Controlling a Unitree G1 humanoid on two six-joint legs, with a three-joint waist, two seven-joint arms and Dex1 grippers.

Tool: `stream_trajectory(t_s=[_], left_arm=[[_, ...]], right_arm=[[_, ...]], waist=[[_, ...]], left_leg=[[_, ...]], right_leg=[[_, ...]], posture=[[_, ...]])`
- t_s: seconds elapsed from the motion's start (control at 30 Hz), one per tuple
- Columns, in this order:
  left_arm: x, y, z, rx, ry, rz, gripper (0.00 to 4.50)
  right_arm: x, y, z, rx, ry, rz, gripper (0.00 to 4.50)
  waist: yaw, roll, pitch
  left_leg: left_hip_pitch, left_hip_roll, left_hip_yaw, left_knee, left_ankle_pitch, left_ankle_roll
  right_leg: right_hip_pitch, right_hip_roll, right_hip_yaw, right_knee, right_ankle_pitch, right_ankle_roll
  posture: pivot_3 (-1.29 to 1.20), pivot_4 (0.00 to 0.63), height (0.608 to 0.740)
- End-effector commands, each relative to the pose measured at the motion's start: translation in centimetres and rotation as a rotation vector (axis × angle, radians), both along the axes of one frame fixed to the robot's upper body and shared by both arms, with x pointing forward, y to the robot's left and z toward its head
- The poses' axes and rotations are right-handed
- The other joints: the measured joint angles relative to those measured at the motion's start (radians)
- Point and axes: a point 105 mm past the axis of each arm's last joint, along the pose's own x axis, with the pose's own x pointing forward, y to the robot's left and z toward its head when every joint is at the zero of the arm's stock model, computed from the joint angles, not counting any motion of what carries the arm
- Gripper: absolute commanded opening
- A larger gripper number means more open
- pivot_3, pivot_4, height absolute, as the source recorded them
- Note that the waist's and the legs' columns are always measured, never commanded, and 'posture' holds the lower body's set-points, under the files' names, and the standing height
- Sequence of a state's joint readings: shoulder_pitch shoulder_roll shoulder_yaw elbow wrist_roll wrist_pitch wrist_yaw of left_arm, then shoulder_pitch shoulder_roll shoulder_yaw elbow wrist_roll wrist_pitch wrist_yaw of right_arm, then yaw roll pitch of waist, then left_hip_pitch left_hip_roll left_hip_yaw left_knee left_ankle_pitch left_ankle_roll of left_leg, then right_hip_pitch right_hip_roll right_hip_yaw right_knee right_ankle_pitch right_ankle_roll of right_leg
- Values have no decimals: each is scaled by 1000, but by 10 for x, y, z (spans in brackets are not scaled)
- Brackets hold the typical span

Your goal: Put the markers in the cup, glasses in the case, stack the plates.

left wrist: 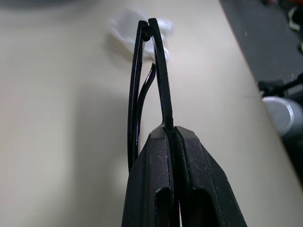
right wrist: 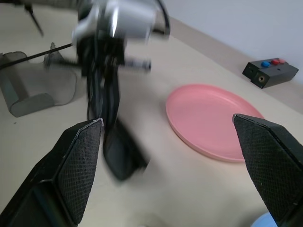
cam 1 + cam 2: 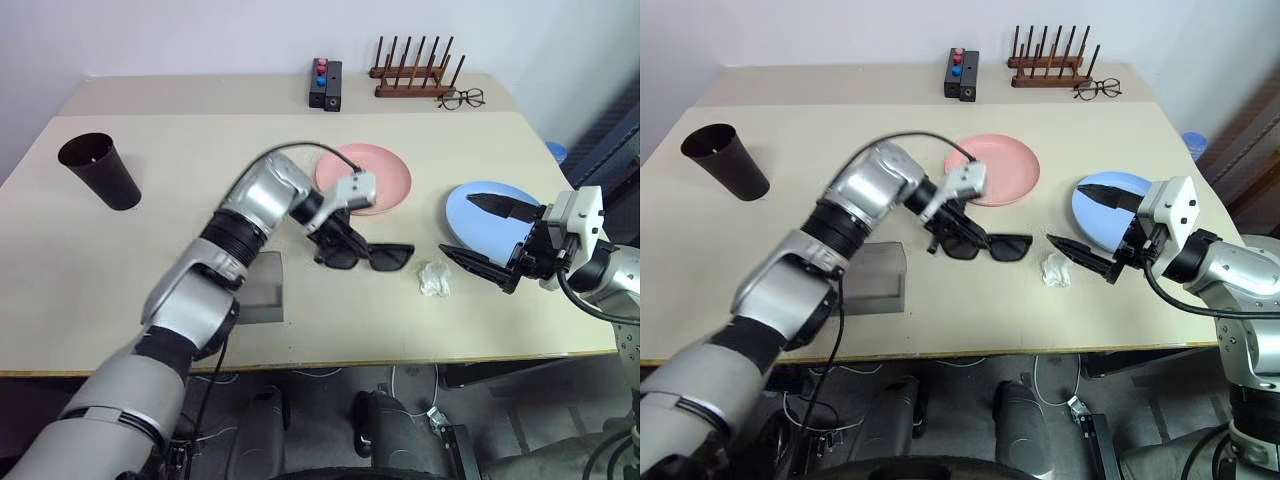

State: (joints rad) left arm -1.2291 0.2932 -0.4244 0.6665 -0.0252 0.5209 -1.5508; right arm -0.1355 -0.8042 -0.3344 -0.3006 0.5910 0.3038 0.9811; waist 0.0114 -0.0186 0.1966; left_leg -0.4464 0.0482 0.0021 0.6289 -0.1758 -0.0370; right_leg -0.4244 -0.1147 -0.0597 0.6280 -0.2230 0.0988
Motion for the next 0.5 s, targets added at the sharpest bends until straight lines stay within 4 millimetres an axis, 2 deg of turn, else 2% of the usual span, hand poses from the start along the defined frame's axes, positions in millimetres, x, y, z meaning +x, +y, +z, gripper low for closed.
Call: stream_trajectory(t_s=[0.03, 0.27, 0.37, 0.5], left_arm=[[-8, 13, 34, -47, -18, -33, 18], [-5, 56, 71, -93, -7, 79, 18], [-9, 73, 80, -93, 20, 116, 18], [-19, 107, 103, -126, 56, 205, 18]], right_arm=[[0, 2, 9, 0, -49, 12, 4500], [4, 5, 8, 8, -53, 25, 4500], [5, 5, 8, 8, -53, 28, 4500], [5, 6, 8, 9, -53, 35, 4500]], waist=[[0, 0, 0], [1, 0, 0], [1, 1, 0], [-1, 1, 1]], left_leg=[[0, 0, 0, 0, 0, 0], [-2, 0, 0, 1, 0, 0], [-1, 0, 0, 0, 0, 0], [-2, 0, 0, 0, 0, 0]], right_leg=[[0, 0, 0, 0, 0, 0], [0, 0, 0, 0, 0, 0], [-1, 0, 0, 0, 0, 0], [-1, 0, 0, 0, 0, 0]], posture=[[0, 150, 740], [0, 150, 740], [0, 150, 740], [0, 150, 740]])
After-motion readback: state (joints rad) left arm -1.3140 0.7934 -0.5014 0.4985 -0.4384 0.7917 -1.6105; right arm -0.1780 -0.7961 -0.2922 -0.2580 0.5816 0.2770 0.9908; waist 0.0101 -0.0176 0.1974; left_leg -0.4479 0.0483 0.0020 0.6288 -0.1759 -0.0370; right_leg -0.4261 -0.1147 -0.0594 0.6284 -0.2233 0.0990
